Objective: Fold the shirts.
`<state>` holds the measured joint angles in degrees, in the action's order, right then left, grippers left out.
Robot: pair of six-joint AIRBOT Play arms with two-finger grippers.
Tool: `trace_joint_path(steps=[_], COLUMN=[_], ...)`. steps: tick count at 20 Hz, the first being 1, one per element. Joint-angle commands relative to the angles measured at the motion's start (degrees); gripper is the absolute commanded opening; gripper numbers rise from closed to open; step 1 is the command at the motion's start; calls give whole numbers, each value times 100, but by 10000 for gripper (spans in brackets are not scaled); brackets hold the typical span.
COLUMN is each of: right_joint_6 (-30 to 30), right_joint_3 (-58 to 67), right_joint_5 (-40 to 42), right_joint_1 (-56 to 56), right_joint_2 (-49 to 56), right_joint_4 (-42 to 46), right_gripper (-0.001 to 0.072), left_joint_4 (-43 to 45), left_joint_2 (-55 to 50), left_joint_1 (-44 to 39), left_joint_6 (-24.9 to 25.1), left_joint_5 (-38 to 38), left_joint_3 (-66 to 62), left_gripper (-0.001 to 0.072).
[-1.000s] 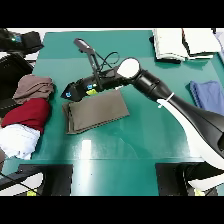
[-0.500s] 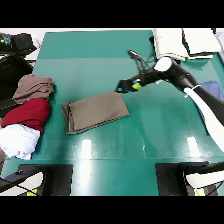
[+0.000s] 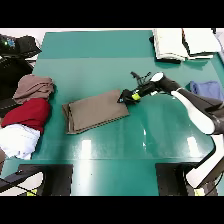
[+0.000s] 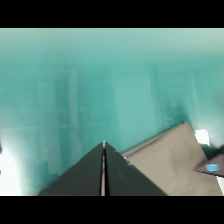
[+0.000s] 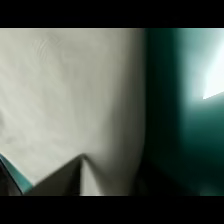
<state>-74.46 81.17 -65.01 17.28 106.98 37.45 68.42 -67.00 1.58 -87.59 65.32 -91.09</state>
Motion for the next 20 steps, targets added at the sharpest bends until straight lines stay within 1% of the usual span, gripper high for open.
trace_joint_path(steps=[1,2,3,5,7,8,10,12,13,17,20], right_joint_6=[63,96,155,142,116,-20,-352,-498,-525,-573,-570], right_joint_3=[654,846,1025,1397,1545,1541,1532,1532,1532,1532,1534], right_joint_5=[164,260,295,205,177,177,50,-219,-302,-404,-295], right_joint_1=[483,564,573,354,-120,-444,-1165,-1974,-2396,-4232,-5246], right_joint_2=[448,459,455,367,63,-173,-651,-1102,-1292,-1814,-1961], right_joint_4=[-157,-127,-125,-125,-79,173,999,1753,1967,2100,2050], right_gripper=[157,53,15,13,13,13,13,13,13,13,13], left_joint_4=[-199,-192,-136,-107,-109,-109,-109,-111,-111,-162,-166], left_joint_2=[4,2,2,-26,-33,-37,-37,-37,-46,-57,-61], left_joint_1=[-81,-227,-442,-898,-1268,-1440,-1700,-1882,-1952,-2083,-2090], left_joint_6=[31,70,70,72,72,83,107,103,101,52,-101], left_joint_5=[-35,-39,-96,-264,-297,-293,-293,-299,-323,-428,-446], left_joint_3=[216,251,278,278,278,278,278,278,278,278,278], left_gripper=[25,25,25,25,25,25,25,25,25,25,25])
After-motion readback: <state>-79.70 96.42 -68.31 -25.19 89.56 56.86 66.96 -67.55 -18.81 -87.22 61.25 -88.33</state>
